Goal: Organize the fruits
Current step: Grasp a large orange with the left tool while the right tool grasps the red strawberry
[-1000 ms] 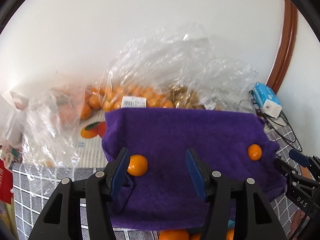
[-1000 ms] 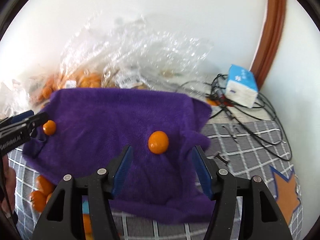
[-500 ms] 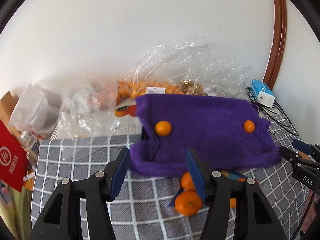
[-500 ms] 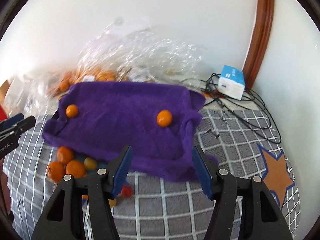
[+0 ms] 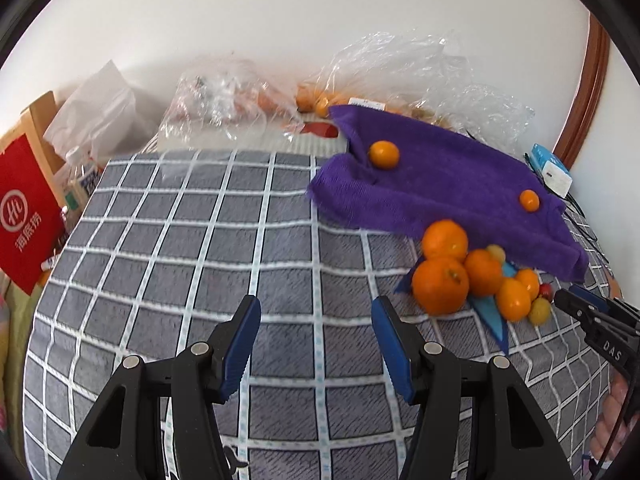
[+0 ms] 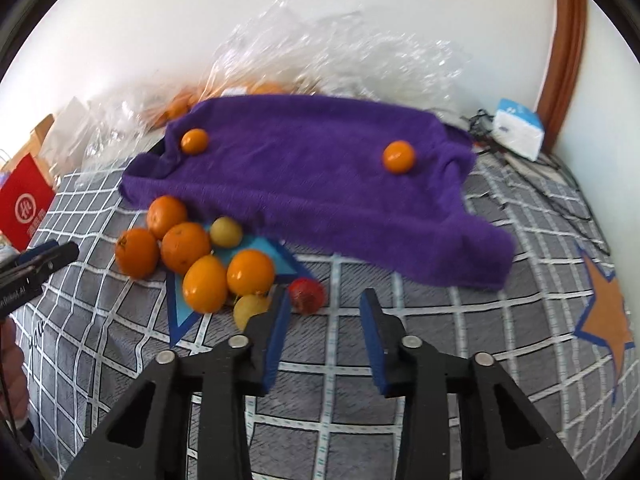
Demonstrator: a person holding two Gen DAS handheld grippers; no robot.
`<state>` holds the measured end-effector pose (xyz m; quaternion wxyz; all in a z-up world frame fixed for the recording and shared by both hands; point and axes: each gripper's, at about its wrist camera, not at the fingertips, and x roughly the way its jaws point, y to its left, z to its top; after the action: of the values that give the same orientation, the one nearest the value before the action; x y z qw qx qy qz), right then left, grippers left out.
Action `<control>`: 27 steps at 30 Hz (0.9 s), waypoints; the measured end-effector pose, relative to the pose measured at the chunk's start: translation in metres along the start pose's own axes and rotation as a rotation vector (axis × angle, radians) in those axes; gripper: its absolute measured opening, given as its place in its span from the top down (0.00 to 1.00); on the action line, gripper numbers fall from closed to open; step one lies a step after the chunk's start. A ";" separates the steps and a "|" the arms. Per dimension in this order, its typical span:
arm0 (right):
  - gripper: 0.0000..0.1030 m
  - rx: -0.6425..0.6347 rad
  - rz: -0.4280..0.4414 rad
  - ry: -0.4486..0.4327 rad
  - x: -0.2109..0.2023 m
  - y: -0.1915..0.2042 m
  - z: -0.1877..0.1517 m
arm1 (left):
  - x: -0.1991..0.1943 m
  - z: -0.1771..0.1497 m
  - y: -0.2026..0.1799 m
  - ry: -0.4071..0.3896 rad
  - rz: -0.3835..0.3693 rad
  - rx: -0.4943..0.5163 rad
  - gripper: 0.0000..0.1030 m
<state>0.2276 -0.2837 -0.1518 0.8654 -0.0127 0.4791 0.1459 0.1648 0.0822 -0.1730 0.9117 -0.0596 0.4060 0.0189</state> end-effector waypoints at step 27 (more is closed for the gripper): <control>0.77 0.066 -0.023 -0.061 0.011 -0.043 -0.020 | 0.023 0.003 -0.068 0.038 -0.144 0.076 0.45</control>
<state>0.2282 -0.3259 -0.1768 0.8811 0.0150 0.4570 0.1205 0.1883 0.0150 -0.1816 0.9044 -0.0541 0.4184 -0.0633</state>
